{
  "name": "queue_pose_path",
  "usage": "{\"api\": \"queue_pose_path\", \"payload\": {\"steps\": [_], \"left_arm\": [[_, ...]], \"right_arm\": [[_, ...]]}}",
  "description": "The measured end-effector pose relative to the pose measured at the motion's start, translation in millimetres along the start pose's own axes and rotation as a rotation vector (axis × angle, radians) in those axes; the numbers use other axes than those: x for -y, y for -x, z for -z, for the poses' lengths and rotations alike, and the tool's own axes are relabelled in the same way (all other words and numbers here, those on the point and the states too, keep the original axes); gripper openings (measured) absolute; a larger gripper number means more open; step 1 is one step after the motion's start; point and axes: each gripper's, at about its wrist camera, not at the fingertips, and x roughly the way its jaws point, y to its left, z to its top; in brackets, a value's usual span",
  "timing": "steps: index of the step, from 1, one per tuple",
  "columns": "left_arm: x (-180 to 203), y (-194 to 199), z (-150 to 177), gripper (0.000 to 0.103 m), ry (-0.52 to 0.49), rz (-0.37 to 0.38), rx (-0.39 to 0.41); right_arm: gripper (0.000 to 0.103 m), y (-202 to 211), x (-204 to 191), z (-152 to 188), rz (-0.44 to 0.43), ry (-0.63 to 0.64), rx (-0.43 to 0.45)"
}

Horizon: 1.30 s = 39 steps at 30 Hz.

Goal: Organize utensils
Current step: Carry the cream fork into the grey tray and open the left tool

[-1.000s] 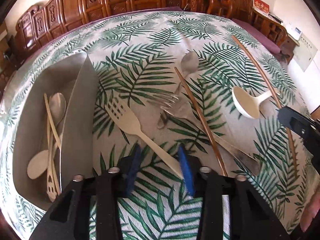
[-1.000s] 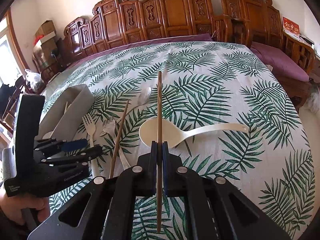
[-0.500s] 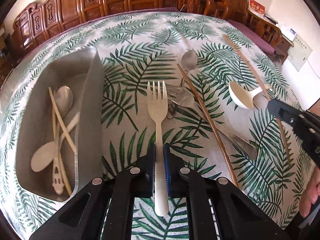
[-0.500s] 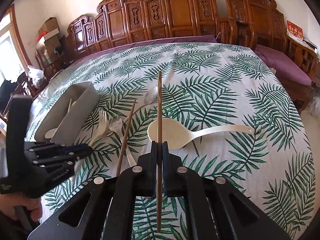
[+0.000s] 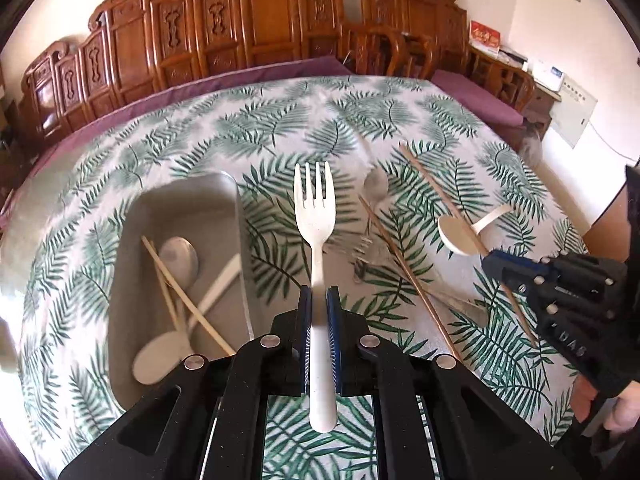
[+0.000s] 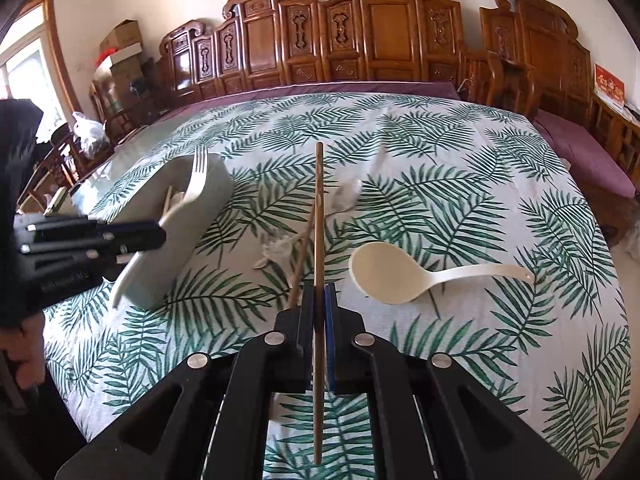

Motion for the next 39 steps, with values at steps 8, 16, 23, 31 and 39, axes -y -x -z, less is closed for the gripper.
{"api": "queue_pose_path", "payload": {"steps": [8,16,23,31,39], "left_arm": [[-20.3,16.5,-4.8,0.007,-0.014,0.009,0.042],[-48.3,17.7,3.9,0.007,-0.001,-0.009,0.070],[-83.7,7.6,10.2,0.007,0.073,-0.023,0.065],[-102.3,-3.4,10.4,0.007,0.110,-0.034,0.051],[-107.3,-20.5,11.5,0.007,0.120,-0.025,0.011]], "right_arm": [[0.006,-4.5,-17.7,2.0,-0.007,0.038,-0.013],[0.006,-6.0,-29.0,2.8,-0.017,0.054,-0.015],[0.006,-8.9,-41.9,-2.0,-0.022,0.078,-0.010],[0.006,-5.2,-64.1,-15.6,-0.035,0.114,-0.003],[0.006,-10.4,-82.7,-29.4,-0.064,0.120,0.014]]}}
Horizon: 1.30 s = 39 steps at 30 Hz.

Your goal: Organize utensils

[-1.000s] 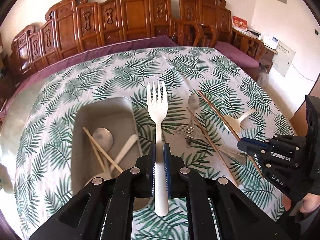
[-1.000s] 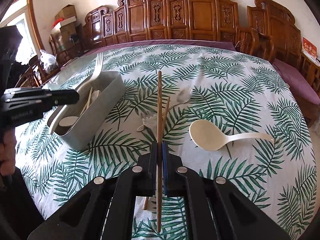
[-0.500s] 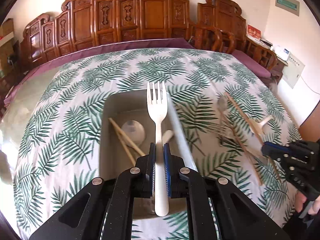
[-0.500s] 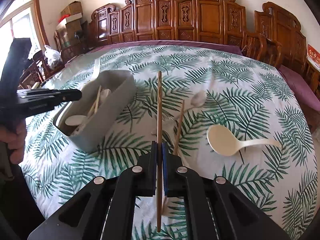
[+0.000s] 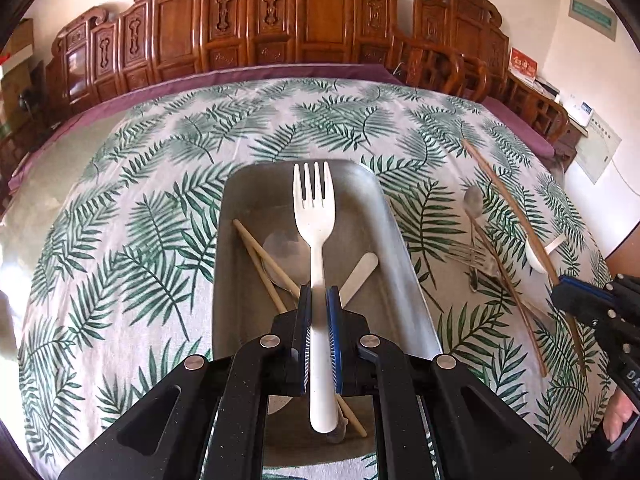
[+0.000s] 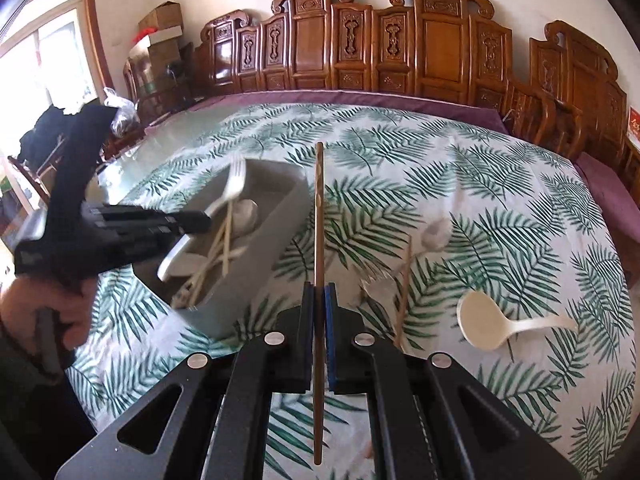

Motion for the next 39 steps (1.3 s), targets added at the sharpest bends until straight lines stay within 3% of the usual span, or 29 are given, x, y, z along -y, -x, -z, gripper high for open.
{"api": "queue_pose_path", "payload": {"steps": [9,16,18,22,27,32,35,39], "left_arm": [[-2.0,-9.1,1.6,0.008,0.000,0.003,-0.027],[-7.8,4.3,-2.7,0.009,0.008,0.024,0.002],[-10.6,10.4,-3.8,0.019,0.017,0.030,0.015],[-15.5,22.1,-6.5,0.025,0.017,0.026,0.045],[-31.6,31.4,-10.0,0.040,0.042,0.009,0.074],[-46.9,34.8,-11.5,0.041,0.065,-0.003,0.081],[-56.2,38.2,-12.0,0.052,0.072,-0.009,0.091],[-67.1,41.1,-11.0,0.057,0.076,-0.033,0.097]], "right_arm": [[0.006,-6.0,-19.7,-10.5,-0.018,0.016,-0.001],[0.006,-7.9,-28.5,-20.9,-0.011,0.030,-0.004],[0.006,-8.8,-30.8,-24.5,-0.009,0.027,-0.002],[0.006,-11.4,-38.1,-31.6,-0.015,0.019,0.000],[0.006,-20.0,-50.5,-40.0,-0.035,0.018,-0.007],[0.006,-32.9,-62.3,-45.3,-0.066,0.000,-0.021],[0.006,-42.9,-68.0,-49.8,-0.089,-0.023,-0.025],[0.006,-56.6,-75.4,-57.3,-0.106,-0.039,-0.025]]}}
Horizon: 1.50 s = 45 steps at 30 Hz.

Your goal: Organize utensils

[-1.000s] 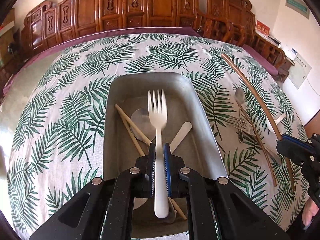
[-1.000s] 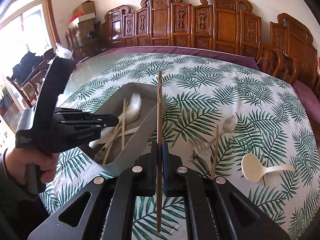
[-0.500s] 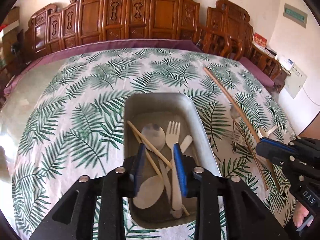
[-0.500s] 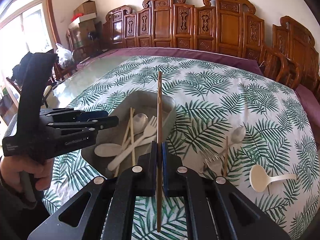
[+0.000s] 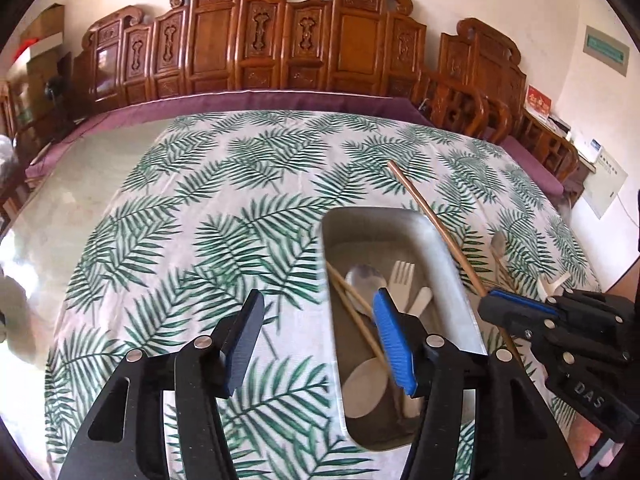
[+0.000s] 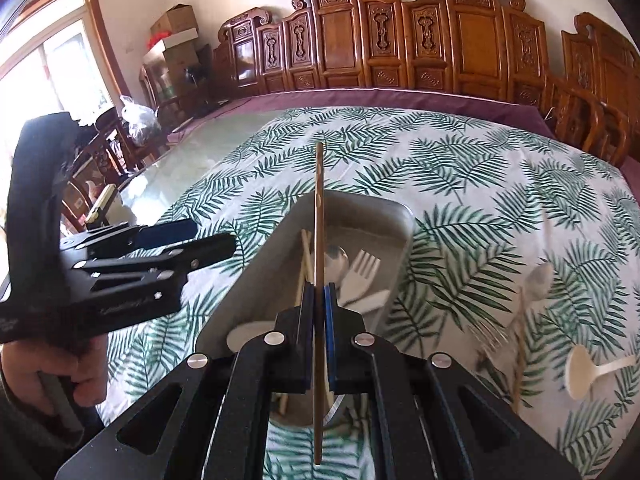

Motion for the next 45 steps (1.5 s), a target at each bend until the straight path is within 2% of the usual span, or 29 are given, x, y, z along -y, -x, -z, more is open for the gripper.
{"api": "queue_pose_path", "payload": {"steps": [5,12,26,31,35,40,45], "left_arm": [[-12.0,4.4,-1.0,0.064,0.016,-0.012,0.012],[-24.3,9.1,-5.2,0.083,0.043,-0.006,0.031],[-25.7,10.3,-4.4,0.086,0.055,-0.009,0.038],[-24.4,11.5,-3.0,0.086,0.047,-0.014,0.040],[-20.1,13.9,-2.3,0.086,0.044,-0.006,0.044],[-5.1,14.7,1.6,0.086,0.019,0.006,0.045],[13.8,15.8,6.0,0.086,-0.009,0.033,0.041]], "right_arm": [[0.006,-19.0,1.2,-6.1,-0.017,-0.038,-0.002],[0.006,-39.3,2.9,-4.9,-0.012,-0.054,-0.014],[0.008,-52.1,-1.1,12.3,0.009,-0.036,-0.067],[0.008,-34.7,1.8,5.2,-0.026,-0.027,-0.023],[0.008,-12.5,5.9,1.9,-0.013,-0.008,0.011],[0.008,33.0,23.4,10.6,0.043,0.012,0.061],[0.008,68.6,51.1,28.2,0.129,0.015,0.073]]}}
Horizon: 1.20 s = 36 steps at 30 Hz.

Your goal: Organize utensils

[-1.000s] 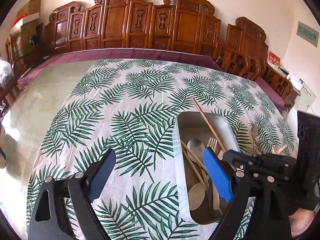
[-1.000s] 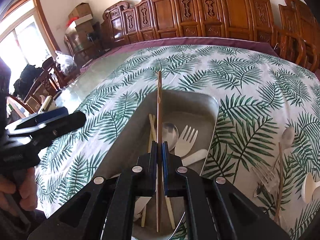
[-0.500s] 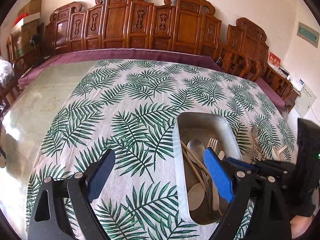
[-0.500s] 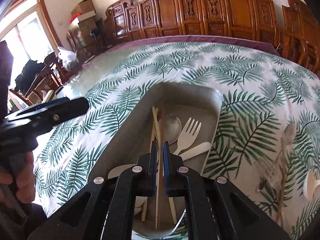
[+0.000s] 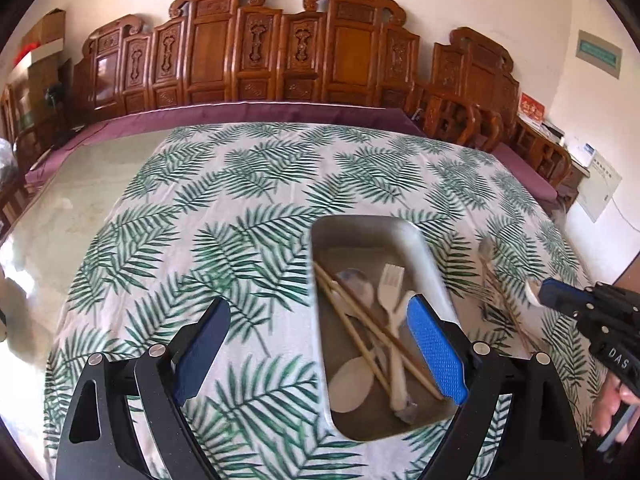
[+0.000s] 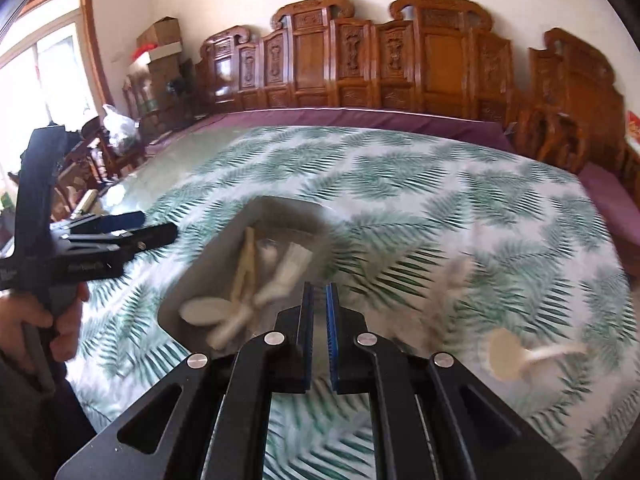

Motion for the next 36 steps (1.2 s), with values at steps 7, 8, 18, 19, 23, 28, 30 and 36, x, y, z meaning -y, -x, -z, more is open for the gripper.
{"api": "queue_pose_path", "payload": {"steps": [7,8,18,19,23,28,30,36], "left_arm": [[36.5,1.3,3.8,0.086,-0.043,0.043,0.006],[39.9,0.7,4.7,0.086,-0.047,0.046,0.006],[79.5,-8.2,15.5,0.086,-0.101,0.077,-0.015],[81.5,-8.1,16.1,0.086,-0.103,0.079,-0.015],[90.3,-8.7,20.0,0.086,-0.123,0.084,-0.016],[96.0,-9.6,23.0,0.086,-0.133,0.082,-0.022],[97.0,-9.2,23.1,0.086,-0.132,0.082,-0.021],[103.8,-6.1,24.9,0.086,-0.136,0.084,-0.024]], "right_arm": [[0.018,19.8,53.7,32.8,0.118,-0.015,-0.027],[0.018,19.6,59.3,36.5,0.122,-0.022,-0.034],[0.018,-15.1,63.4,68.8,0.079,-0.035,-0.132],[0.018,-23.0,61.4,71.7,0.075,-0.032,-0.152],[0.018,-39.8,55.6,78.5,0.101,-0.014,-0.207],[0.018,-51.8,56.0,81.2,0.128,-0.009,-0.242],[0.016,-51.8,56.0,81.9,0.142,-0.001,-0.239],[0.006,-44.9,64.5,81.0,0.123,-0.022,-0.232]]}}
